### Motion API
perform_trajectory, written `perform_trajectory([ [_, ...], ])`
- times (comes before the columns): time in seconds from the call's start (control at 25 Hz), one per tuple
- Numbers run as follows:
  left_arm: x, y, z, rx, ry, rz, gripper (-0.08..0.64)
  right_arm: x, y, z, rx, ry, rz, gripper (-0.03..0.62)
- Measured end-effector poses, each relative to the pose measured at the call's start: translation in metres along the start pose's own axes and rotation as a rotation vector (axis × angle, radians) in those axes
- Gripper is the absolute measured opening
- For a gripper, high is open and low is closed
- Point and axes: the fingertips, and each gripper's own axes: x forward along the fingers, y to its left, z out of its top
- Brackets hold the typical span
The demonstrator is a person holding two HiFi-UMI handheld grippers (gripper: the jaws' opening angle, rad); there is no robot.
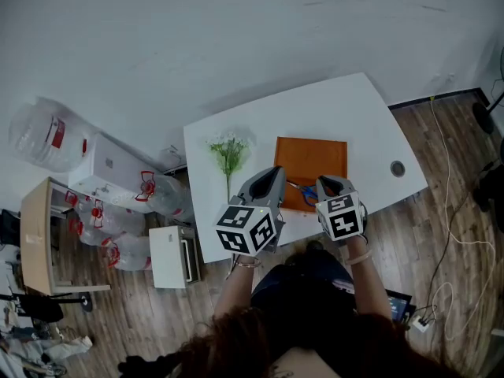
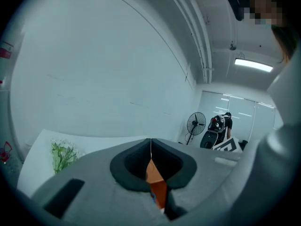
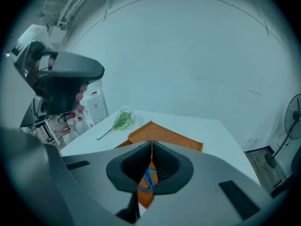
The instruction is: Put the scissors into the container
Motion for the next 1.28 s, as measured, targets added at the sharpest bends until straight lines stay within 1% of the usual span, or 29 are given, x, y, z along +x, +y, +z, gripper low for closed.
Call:
perform_trajectory([
  [0.2, -0.004, -0.004, 0.004, 0.006, -0.007, -0.028, 0.017, -0.02, -0.003, 0.018, 0.016, -0.064, -0.041, 0.0],
  [0.64, -0.017, -0.015, 0.003, 0.05, -0.004, -0.076, 0.017, -0.062, -0.003, 0.041, 0.058, -0.216, -0.112, -0.002],
  [0.92, -0.023, -0.017, 0.0, 0.103, -0.002, -0.068, 0.017, -0.08, 0.001, 0.052, 0.047, -0.275, -0.14, -0.002],
  [1.08, -0.025, -0.017, 0.002, 0.139, -0.005, -0.058, 0.017, -0.084, 0.005, 0.058, 0.05, -0.297, -0.114, -0.002],
  [1.28, -0.026, -0.019, 0.006, 0.147, -0.021, -0.054, 0.017, -0.092, 0.006, 0.065, 0.03, -0.326, -0.126, -0.003],
])
